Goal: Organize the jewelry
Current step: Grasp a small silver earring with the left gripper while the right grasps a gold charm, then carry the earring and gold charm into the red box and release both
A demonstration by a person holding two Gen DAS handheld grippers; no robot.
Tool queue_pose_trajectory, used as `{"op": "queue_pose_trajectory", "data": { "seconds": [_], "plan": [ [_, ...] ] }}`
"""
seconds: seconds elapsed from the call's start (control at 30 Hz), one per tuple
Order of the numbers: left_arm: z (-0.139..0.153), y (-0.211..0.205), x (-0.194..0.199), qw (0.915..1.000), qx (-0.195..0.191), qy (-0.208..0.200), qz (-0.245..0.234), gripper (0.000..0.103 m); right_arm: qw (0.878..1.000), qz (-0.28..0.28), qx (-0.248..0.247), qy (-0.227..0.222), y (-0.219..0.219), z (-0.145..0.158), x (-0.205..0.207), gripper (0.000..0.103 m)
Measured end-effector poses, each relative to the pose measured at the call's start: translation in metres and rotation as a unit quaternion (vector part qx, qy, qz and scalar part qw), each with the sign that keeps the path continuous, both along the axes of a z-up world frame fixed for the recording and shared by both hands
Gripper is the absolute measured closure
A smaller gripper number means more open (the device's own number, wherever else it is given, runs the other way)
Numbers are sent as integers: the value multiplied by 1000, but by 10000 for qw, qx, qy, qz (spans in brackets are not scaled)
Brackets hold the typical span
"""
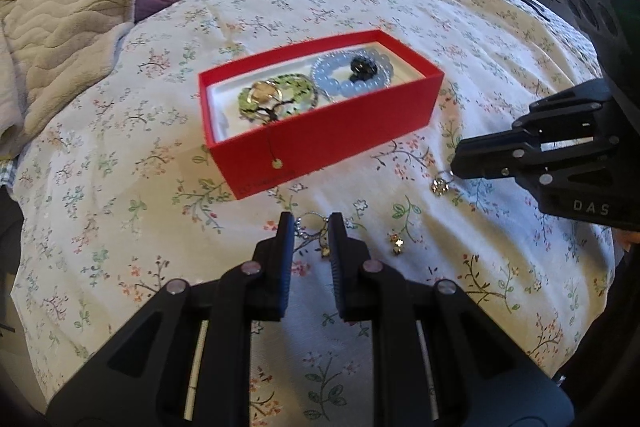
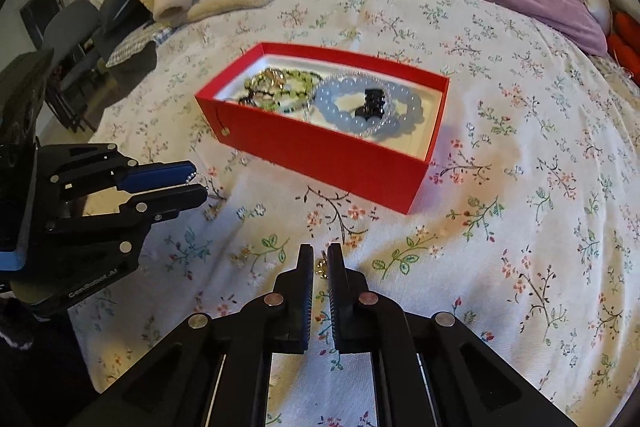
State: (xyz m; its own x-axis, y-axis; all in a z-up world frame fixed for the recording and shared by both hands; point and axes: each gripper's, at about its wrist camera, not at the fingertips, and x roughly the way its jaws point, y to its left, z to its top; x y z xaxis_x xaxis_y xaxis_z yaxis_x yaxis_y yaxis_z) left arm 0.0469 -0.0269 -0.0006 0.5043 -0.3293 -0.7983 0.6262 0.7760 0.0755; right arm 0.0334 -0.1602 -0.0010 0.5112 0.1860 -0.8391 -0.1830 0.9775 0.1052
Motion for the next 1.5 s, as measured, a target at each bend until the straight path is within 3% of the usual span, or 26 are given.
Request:
{"op": "queue_pose_trajectory", "data": {
  "seconds": [0.1,0.27,0.33,0.37,0.53,0.73,0.8,1.13,1.37,1.5],
  "plan": [
    [4,2,0,9999,4,19,132,84,9999,-6,-3,153,-3,-3,0,92],
    [5,7,1,9990,58,137,411,84,9989,62,-327,318,0,-16,-1,74],
    [3,10,0,9984,82,250,508,84,9987,42,-390,327,3,-20,-1,43],
    [2,11,0,9979,106,308,560,84,9987,40,-432,282,5,-21,0,41],
    [-4,15,-2,9962,95,484,716,84,9979,60,-537,369,12,-32,9,43],
    [-10,14,-3,9946,119,635,807,84,9970,265,-562,452,21,-36,12,82],
    [-9,13,-3,9945,122,649,819,84,9970,299,-518,499,22,-36,12,88],
    [2,12,0,9940,13,624,898,84,9968,198,-563,529,26,-22,6,88],
    [17,13,9,9926,-180,601,1039,84,9955,-284,-436,793,12,-6,8,88],
    [27,13,16,9909,-317,589,1170,84,9962,-435,-298,700,5,8,9,88]
  ]
}}
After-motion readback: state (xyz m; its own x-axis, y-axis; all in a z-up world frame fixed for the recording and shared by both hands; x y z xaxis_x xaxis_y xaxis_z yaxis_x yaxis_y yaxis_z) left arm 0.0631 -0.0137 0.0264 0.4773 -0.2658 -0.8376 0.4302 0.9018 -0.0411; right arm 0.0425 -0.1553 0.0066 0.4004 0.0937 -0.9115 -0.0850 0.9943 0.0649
